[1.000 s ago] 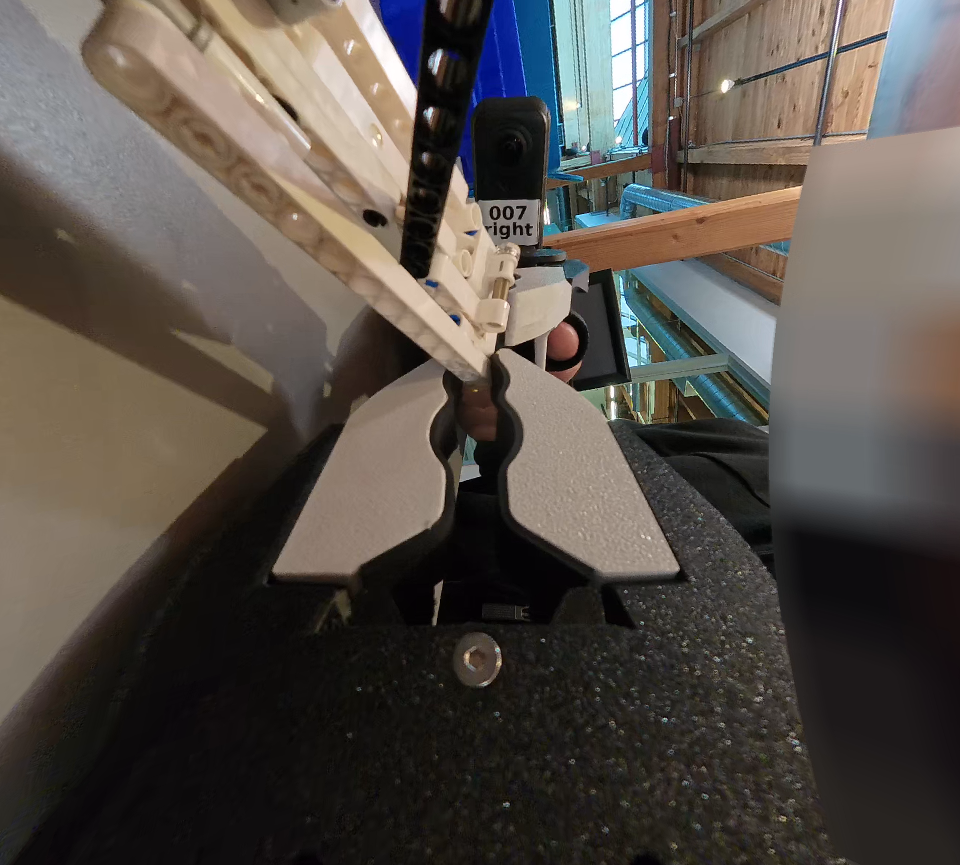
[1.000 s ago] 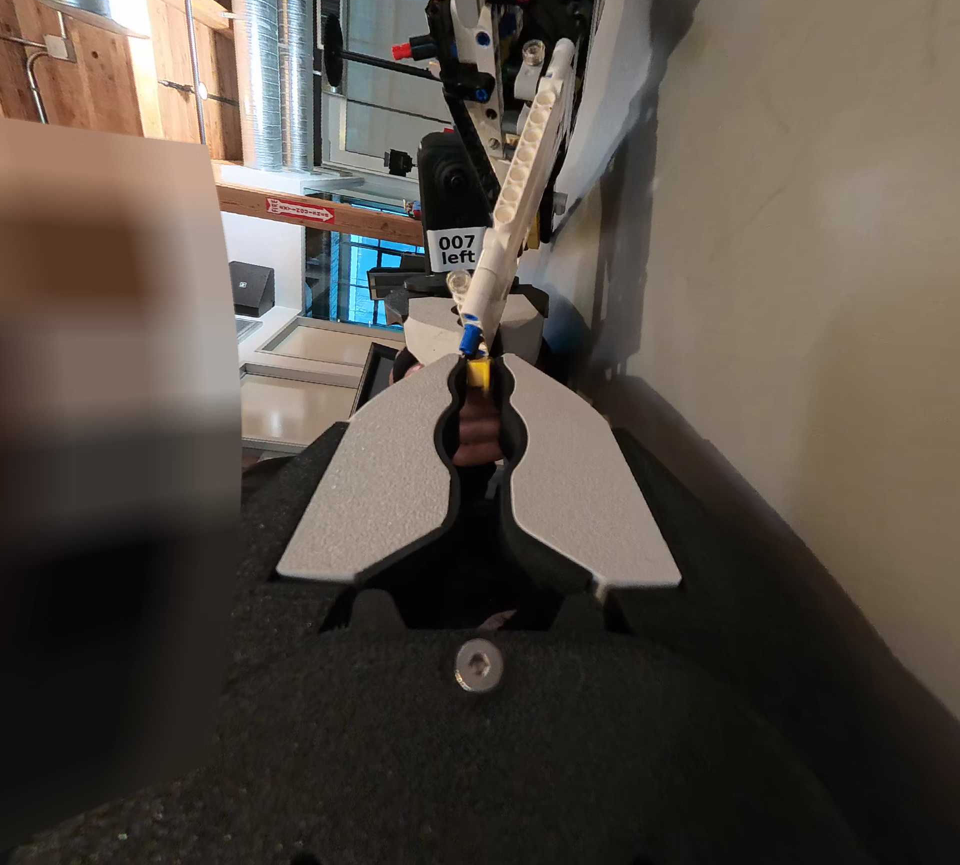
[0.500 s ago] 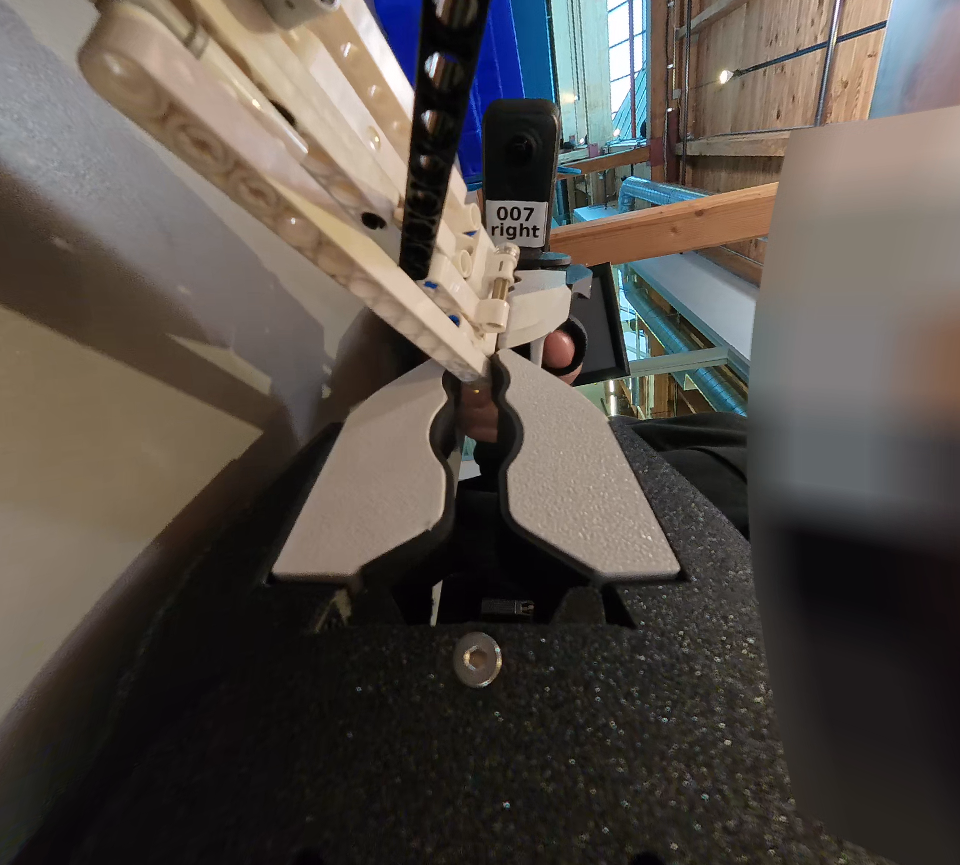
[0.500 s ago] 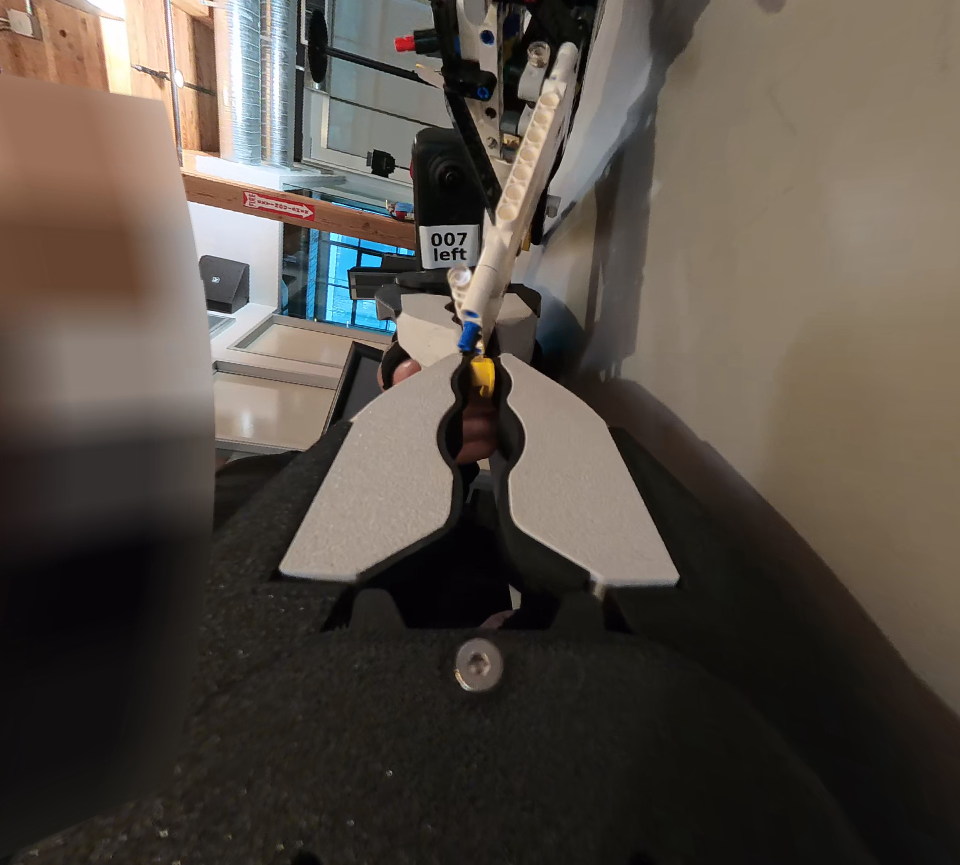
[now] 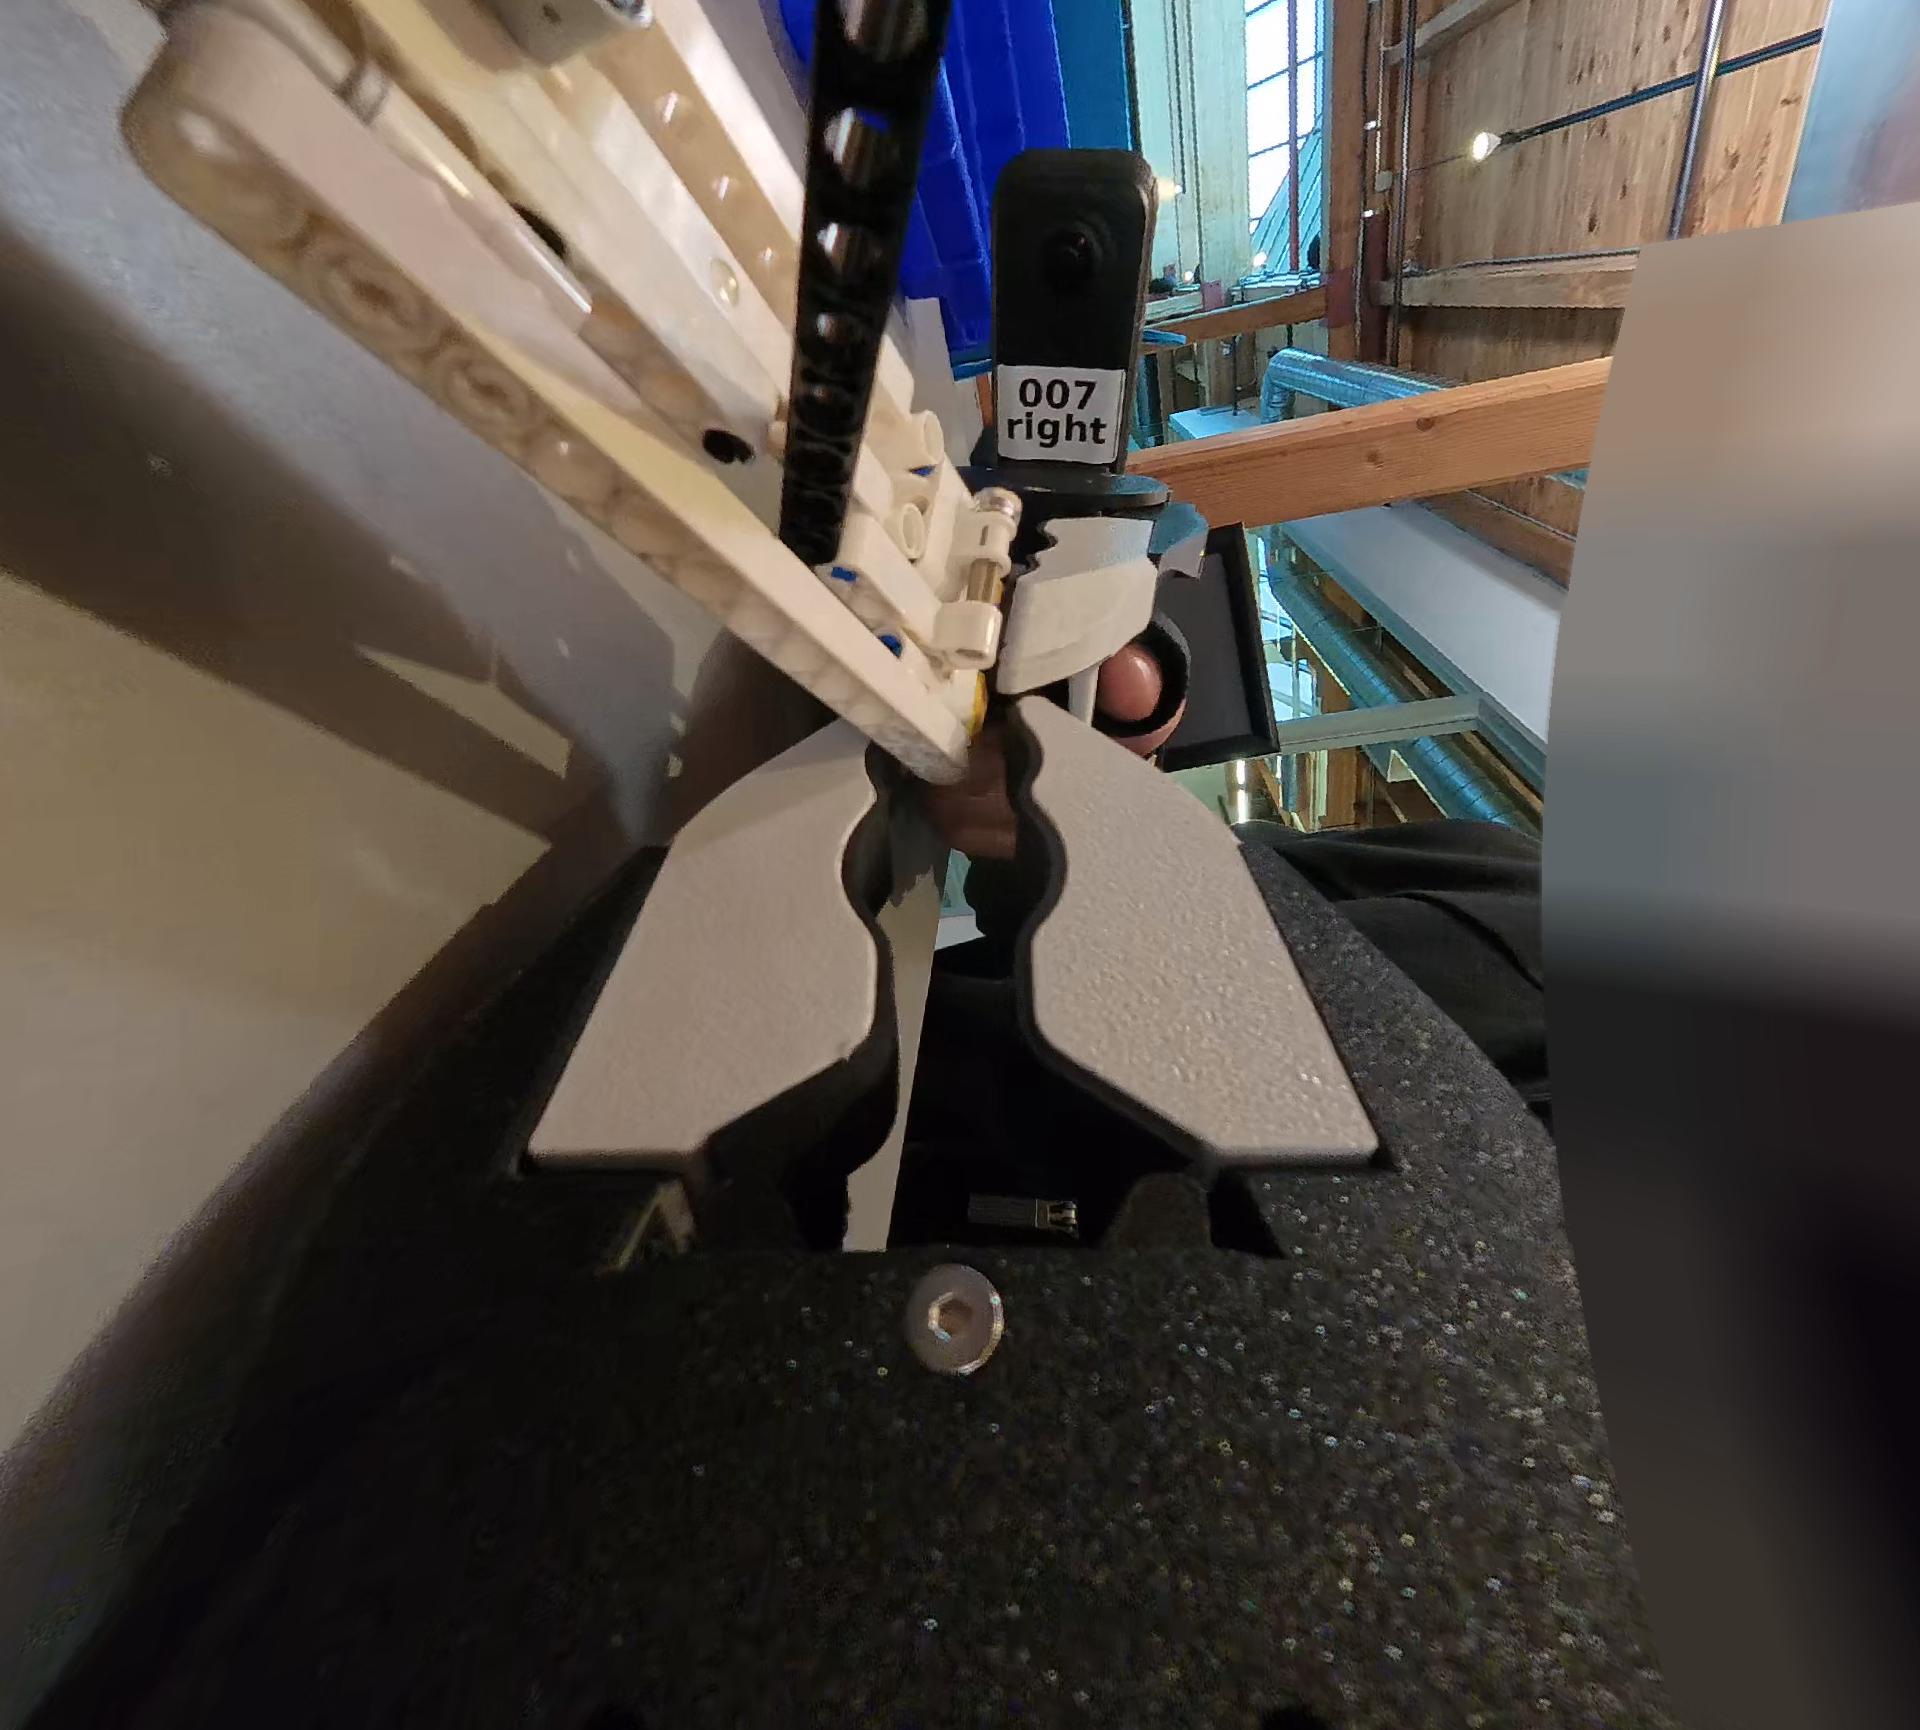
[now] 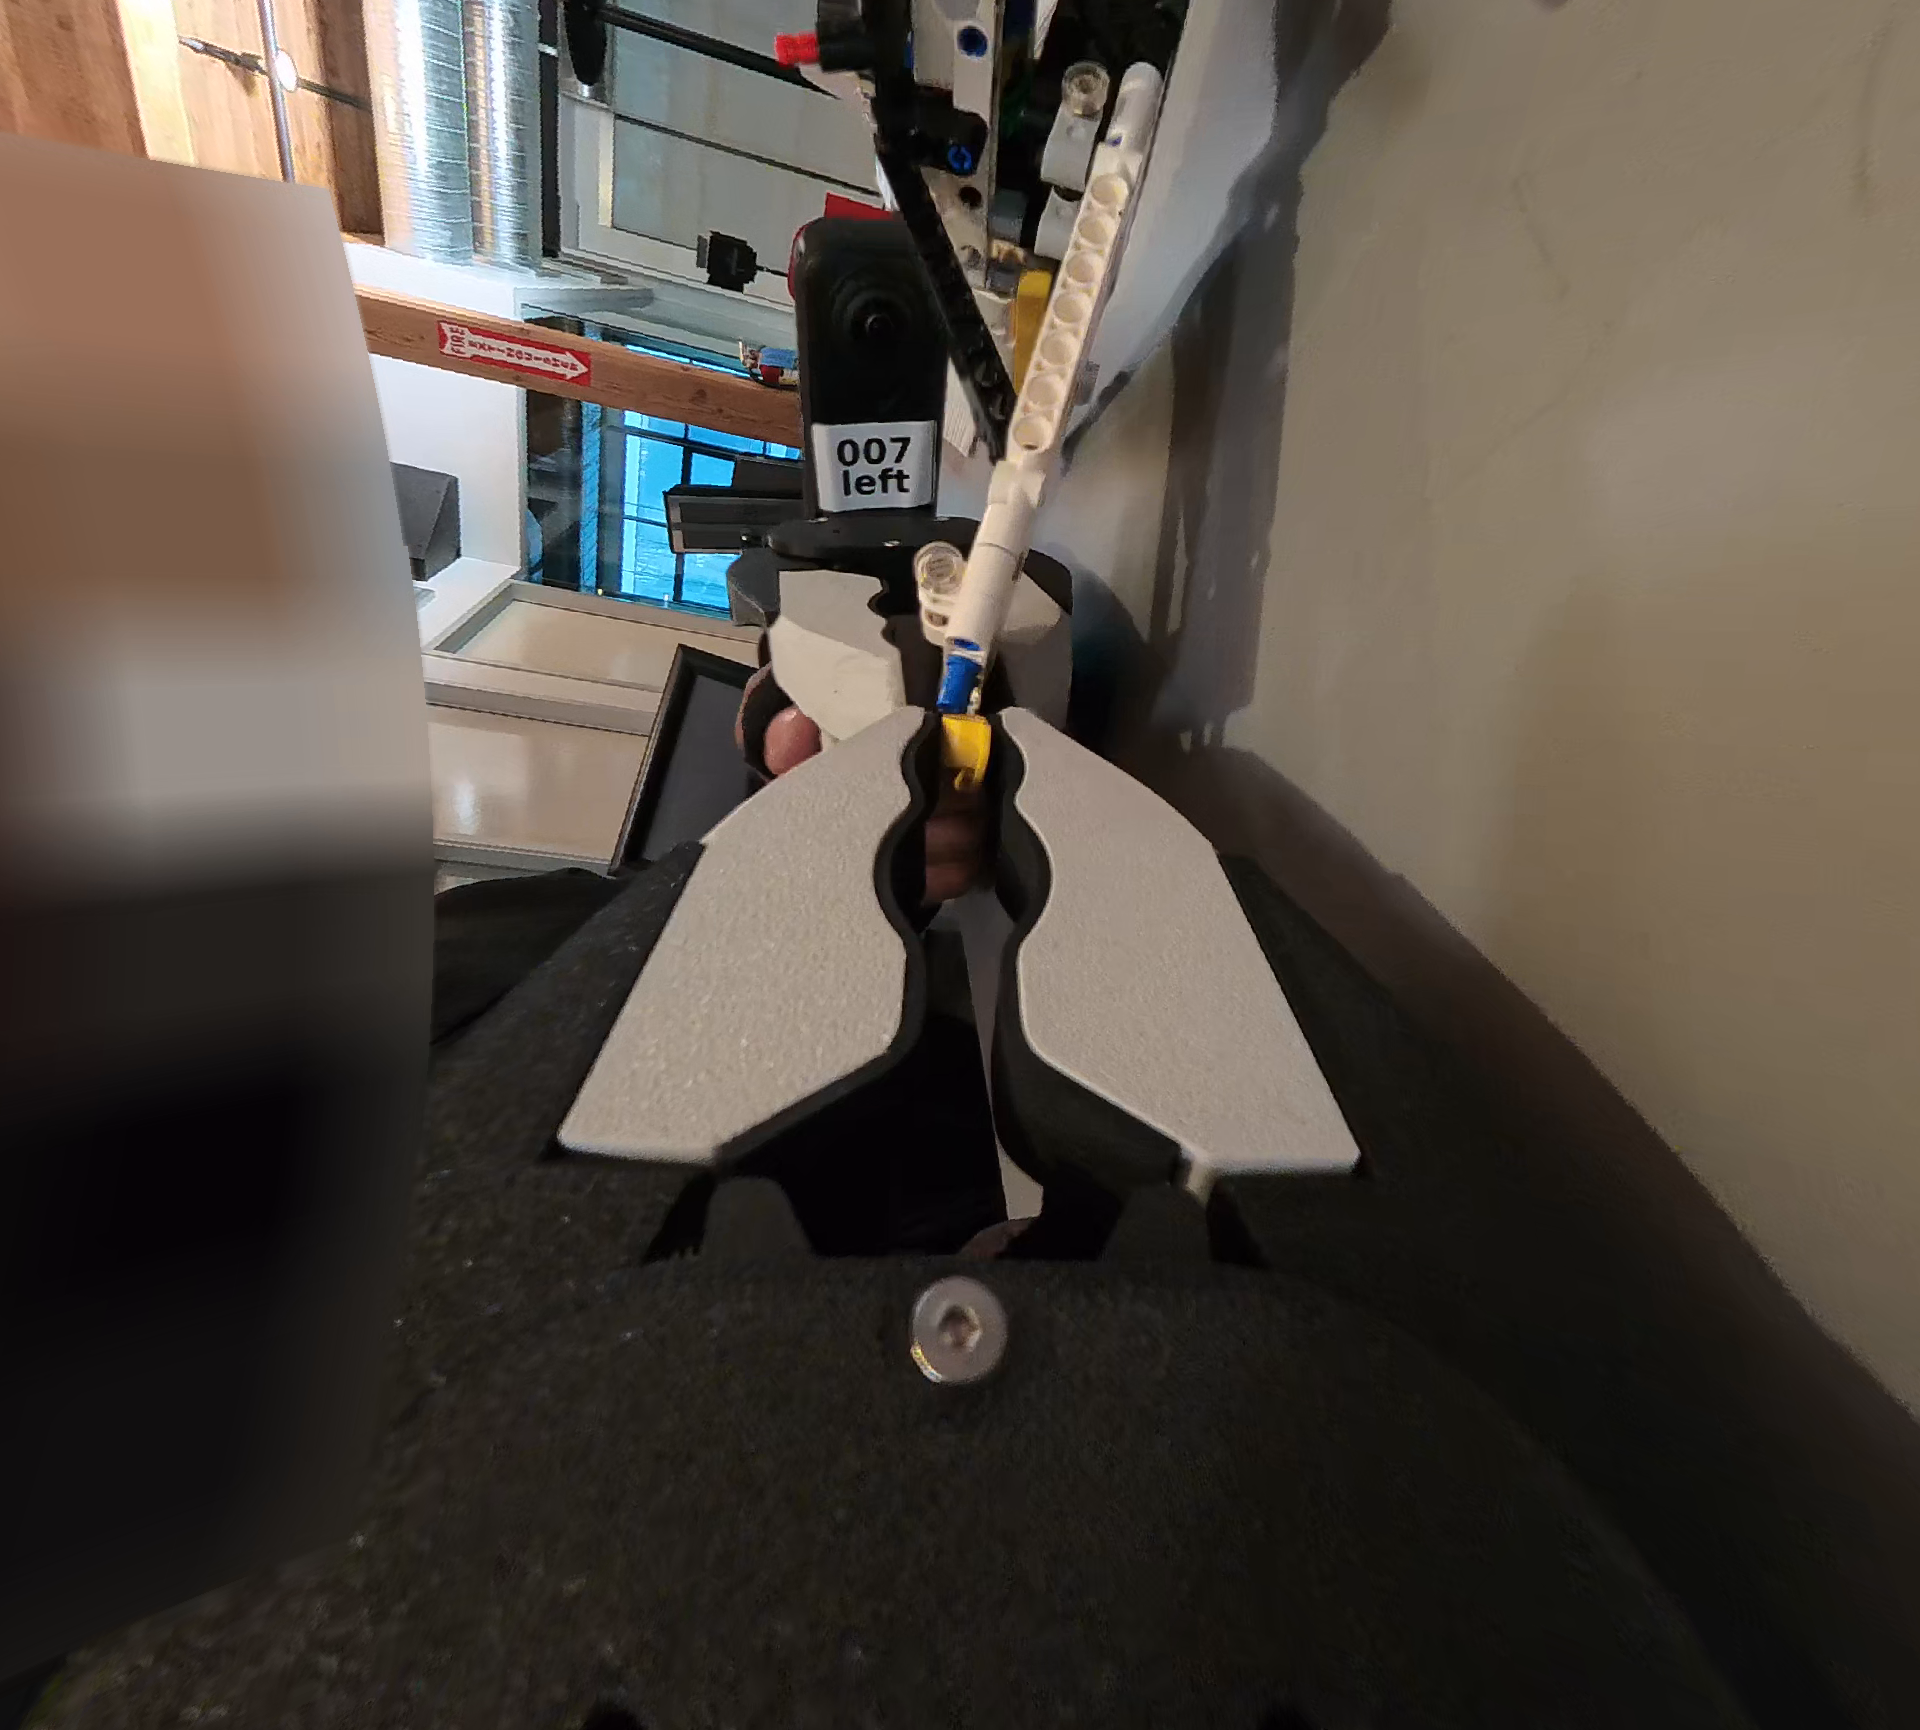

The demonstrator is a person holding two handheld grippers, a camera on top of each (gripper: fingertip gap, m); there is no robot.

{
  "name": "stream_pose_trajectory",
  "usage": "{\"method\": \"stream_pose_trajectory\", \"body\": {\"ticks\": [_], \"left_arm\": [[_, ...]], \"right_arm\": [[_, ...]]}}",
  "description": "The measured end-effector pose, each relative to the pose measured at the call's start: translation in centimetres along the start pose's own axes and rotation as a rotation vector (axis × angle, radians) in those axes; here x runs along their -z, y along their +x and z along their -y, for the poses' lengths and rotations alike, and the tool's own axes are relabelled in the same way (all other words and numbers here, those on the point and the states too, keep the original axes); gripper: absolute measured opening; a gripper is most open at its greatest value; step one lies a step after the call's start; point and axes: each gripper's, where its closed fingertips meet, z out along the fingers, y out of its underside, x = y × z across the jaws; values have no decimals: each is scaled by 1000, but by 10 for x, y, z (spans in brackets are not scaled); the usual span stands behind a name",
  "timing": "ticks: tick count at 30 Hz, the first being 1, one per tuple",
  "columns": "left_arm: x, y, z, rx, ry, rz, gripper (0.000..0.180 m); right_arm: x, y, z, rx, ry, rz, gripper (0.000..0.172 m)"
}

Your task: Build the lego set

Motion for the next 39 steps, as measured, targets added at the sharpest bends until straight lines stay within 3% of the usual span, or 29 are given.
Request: {"method": "stream_pose_trajectory", "body": {"ticks": [9,20,27,39], "left_arm": [[0,1,1,-22,-13,1,10],[5,1,7,-13,47,-4,9],[1,2,1,-36,4,-16,11],[-1,1,0,-52,1,-16,10]], "right_arm": [[-1,-3,2,19,-13,25,9],[-1,-2,3,75,43,-23,13],[-3,-6,1,108,15,-20,8],[-5,-10,2,17,8,60,8]]}}
